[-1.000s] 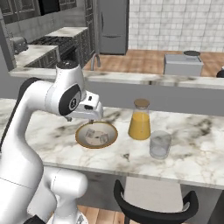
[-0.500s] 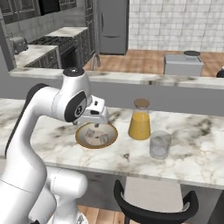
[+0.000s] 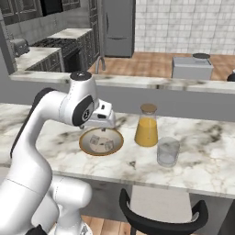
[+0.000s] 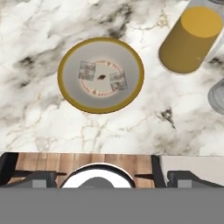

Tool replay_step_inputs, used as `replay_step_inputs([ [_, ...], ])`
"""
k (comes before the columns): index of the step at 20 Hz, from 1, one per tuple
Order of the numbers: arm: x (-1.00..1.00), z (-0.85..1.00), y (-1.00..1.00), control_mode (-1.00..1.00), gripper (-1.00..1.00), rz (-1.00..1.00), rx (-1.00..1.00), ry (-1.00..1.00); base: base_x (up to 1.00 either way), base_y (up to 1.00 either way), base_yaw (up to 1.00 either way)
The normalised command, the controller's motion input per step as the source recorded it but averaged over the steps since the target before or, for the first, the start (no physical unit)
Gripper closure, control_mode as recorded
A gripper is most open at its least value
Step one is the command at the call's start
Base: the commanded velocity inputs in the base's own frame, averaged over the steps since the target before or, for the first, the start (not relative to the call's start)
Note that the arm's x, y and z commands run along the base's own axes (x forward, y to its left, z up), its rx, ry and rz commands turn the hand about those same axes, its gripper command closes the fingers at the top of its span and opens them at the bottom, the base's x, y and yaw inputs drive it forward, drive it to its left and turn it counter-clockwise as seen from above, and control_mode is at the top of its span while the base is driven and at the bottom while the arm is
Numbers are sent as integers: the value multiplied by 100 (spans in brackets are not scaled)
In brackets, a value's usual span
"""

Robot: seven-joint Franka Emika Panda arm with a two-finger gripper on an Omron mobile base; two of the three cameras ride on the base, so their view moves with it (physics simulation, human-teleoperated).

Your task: There are two ice cubes in the ice bowl. Place both ice cubes in the glass cup.

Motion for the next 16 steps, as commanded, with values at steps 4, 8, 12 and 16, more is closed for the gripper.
replay_step_inputs([
  [4,32,-3,0,-100,-100,0,0,0,0,0,0],
  [8,35,-16,0,-100,-100,0,0,0,0,0,0],
  [12,37,-36,0,-100,-100,0,0,2,0,0,0],
  [16,40,-47,0,-100,-100,0,-1,4,0,0,0],
])
